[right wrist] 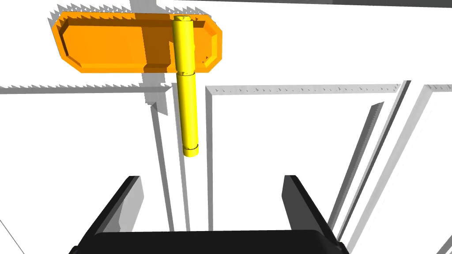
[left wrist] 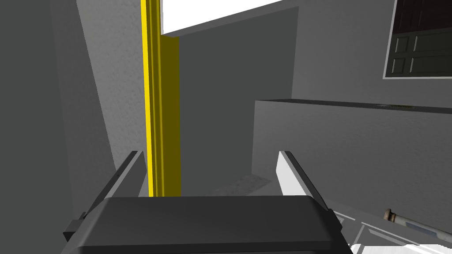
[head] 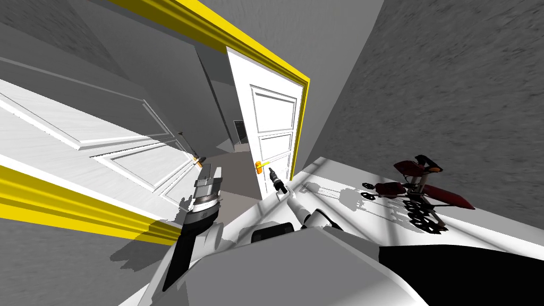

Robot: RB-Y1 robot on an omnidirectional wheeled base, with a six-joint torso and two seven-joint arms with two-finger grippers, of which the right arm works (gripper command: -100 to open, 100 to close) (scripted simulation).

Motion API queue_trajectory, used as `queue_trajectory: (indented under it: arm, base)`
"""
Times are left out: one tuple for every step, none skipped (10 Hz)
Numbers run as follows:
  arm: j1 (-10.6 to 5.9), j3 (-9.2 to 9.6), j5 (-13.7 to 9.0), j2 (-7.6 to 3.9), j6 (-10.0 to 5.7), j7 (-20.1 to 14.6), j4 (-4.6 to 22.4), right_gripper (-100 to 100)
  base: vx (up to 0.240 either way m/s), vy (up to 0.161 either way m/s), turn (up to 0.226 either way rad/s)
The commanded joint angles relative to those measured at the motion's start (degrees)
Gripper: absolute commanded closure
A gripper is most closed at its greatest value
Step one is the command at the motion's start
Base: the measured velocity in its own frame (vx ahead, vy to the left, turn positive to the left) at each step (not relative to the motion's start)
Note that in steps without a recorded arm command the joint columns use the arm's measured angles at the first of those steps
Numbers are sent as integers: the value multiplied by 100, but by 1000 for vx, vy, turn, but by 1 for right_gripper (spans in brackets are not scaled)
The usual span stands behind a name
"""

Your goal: Push the door open

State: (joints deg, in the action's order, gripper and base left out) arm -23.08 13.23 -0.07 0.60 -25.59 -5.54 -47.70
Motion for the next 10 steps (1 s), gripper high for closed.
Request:
queue_trajectory:
  arm:
    - [-150,32,-3,34,-30,-31,276,-100]
    - [-236,55,-4,60,-32,-45,428,-100]
    - [-297,70,-4,82,-33,-55,535,-100]
    - [-358,86,-4,104,-35,-65,642,-100]
    - [-419,102,-4,126,-36,-75,749,-100]
    - [-486,119,-5,153,-38,-86,867,-100]
    - [-531,131,-5,172,-39,-93,945,-100]
    - [-495,120,-4,166,-41,-79,891,-100]
    - [-505,106,-8,-25,-46,-75,912,-100]
    - [-506,101,-10,-66,-46,-74,915,-100]
  base:
    - [46,-34,48]
    - [61,-44,44]
    - [54,-42,35]
    - [49,-37,31]
    - [49,-30,32]
    - [39,-28,31]
    - [39,-25,27]
    - [19,-10,6]
    - [84,42,27]
    - [134,60,10]
